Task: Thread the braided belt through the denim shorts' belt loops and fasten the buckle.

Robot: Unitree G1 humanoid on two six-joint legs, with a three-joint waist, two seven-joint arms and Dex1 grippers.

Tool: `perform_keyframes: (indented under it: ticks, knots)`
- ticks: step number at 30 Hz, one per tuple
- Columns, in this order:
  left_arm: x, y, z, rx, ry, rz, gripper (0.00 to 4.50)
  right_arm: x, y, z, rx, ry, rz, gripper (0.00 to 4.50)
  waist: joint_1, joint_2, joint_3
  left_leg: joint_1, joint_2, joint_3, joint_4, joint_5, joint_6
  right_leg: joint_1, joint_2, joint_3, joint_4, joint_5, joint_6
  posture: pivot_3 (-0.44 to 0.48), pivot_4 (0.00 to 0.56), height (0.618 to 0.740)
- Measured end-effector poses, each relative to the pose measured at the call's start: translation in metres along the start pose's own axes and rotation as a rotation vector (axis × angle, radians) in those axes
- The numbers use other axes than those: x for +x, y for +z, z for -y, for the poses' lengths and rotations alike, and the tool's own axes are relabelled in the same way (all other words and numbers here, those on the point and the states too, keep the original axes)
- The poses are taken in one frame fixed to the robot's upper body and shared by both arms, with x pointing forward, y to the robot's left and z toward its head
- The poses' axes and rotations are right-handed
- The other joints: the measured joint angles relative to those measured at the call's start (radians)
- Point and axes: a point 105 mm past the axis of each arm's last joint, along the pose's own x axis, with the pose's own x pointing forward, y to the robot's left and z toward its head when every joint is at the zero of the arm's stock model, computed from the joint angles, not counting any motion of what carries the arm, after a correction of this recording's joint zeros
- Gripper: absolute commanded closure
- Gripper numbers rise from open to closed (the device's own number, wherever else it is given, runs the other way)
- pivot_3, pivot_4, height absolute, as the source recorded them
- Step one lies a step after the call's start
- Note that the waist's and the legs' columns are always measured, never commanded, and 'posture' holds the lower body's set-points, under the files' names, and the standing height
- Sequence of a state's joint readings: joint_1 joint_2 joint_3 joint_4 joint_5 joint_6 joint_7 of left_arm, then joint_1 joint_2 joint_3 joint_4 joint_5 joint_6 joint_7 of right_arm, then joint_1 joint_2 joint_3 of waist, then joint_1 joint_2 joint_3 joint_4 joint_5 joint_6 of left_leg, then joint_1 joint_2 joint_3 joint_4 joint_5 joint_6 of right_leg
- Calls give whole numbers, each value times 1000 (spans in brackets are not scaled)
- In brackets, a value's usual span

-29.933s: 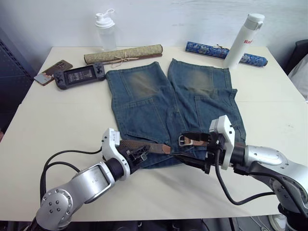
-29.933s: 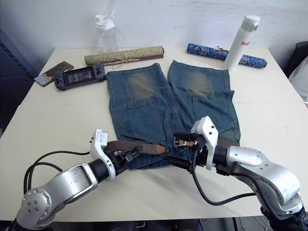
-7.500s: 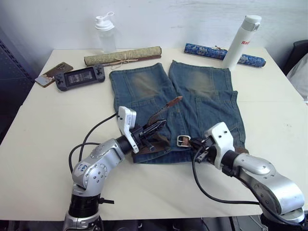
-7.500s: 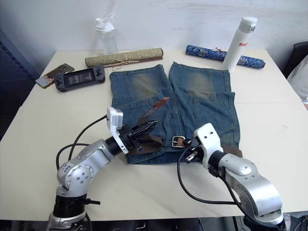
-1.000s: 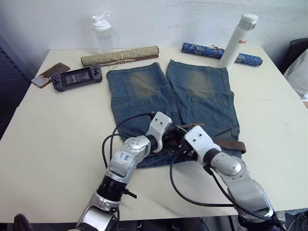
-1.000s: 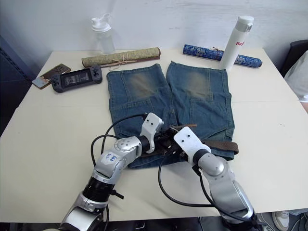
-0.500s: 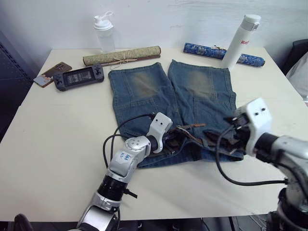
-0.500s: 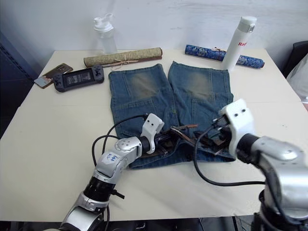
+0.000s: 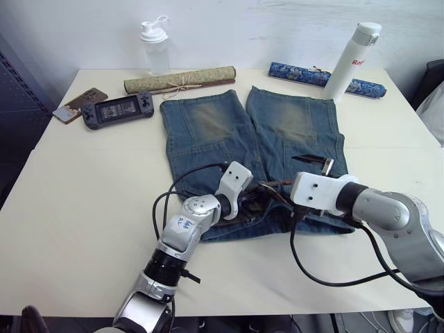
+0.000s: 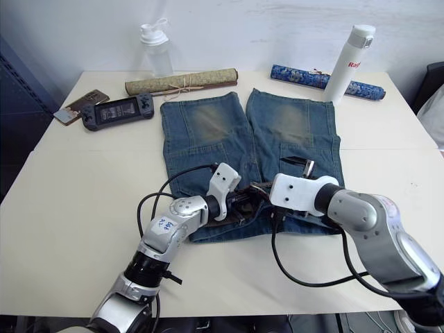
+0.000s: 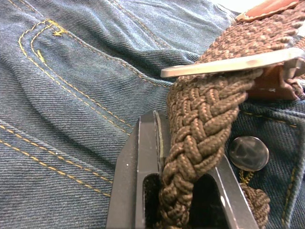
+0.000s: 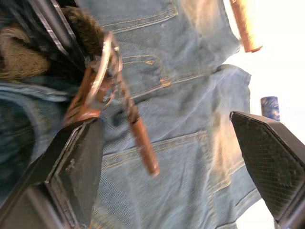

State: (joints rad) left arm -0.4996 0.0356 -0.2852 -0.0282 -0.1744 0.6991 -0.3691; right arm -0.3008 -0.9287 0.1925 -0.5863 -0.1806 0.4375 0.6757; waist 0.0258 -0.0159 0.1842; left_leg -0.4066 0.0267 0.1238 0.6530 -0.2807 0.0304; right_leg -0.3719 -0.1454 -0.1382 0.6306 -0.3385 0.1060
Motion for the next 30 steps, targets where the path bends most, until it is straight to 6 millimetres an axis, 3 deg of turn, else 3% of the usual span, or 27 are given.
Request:
perform_keyframes:
  ticks: [3, 7, 8, 9, 10, 11, 15, 16, 18, 19, 21, 27, 30]
  knots:
    - [0, 0, 0, 0, 0, 0, 4500, 3, -3, 0, -20, -7, -1, 879, 0, 0, 0, 0, 0, 0, 0, 0, 0, 1, 0, 0, 0, 0, 0, 0, 150, 717]
    - [0, 0, 0, 3, 1, -1, 4500, 8, -6, -5, -44, 2, 2, 2739, 0, 0, 0, 0, 0, 0, 0, 0, 0, 1, 0, 0, 0, 0, 0, 0, 150, 717]
    - [0, 0, 0, 3, 1, -1, 4500, 9, -7, -7, -45, 5, -1, 3432, 0, 0, 0, 0, 0, -1, 0, 0, 0, 1, 0, -1, 0, 0, 0, 0, 150, 717]
    - [0, 0, 0, 3, 1, -1, 4500, 9, -7, -7, -45, 6, -3, 3547, 0, 0, 0, 0, 0, -1, 0, 0, 0, 1, 0, -1, 0, 0, 0, 0, 150, 717]
    - [0, 0, 1, 5, -1, -2, 4500, 10, -9, -8, -42, 10, -7, 4146, 0, 0, 0, 0, 0, -1, 1, 0, 0, 1, 0, -1, 0, 0, 0, 0, 150, 717]
    - [0, 0, 1, 8, -2, -2, 4500, 10, -9, -11, -41, 16, -8, 4448, 0, 0, 0, 0, 0, -1, 0, 0, 0, 1, 0, -1, 0, 0, 0, 0, 150, 717]
    - [-1, 1, -1, 25, 2, 2, 4500, 12, -8, -12, -32, 10, -5, 4448, -1, 0, 0, 0, 0, -1, 1, 0, 0, 1, 0, -1, 0, 0, 0, 0, 150, 717]
    - [-1, 1, -1, 27, 2, 5, 3547, 12, -8, -12, -31, 9, -6, 4500, -1, 0, 0, 0, 0, -1, 1, 0, 0, 1, 0, -1, 0, 0, 0, 0, 150, 717]
    - [-2, 4, 0, 33, -9, 22, 2638, 12, -8, -13, -27, 8, -5, 4500, 0, 0, 0, 0, 0, -1, 1, 0, 0, 1, 0, -1, 0, 0, 0, 0, 150, 717]
    - [-2, 6, 1, 35, -16, 29, 2486, 12, -8, -13, -27, 8, -6, 4500, 0, 0, 0, 0, 0, -1, 1, 0, 0, 1, 0, -1, 0, 0, 0, 0, 150, 717]
    - [-6, 11, 2, 47, -33, 50, 1687, 12, -9, -14, -27, 4, -8, 4500, -1, 0, 0, 0, 0, -1, 1, 0, 0, 1, 0, -1, 0, 0, 0, 0, 150, 717]
    - [-49, 55, -9, 1, -93, 270, 1687, 4, -10, -2, -70, -92, 9, 4500, -3, 0, 0, 0, 1, -1, 0, 0, 0, 1, 0, -1, 0, 0, 0, 0, 150, 717]
    - [-71, 63, -21, -60, -105, 339, 1687, 0, -10, 1, -79, -132, 20, 4500, -3, 0, 0, 0, 0, -1, 1, 0, 0, 1, 1, -1, 0, 0, 0, 0, 150, 717]
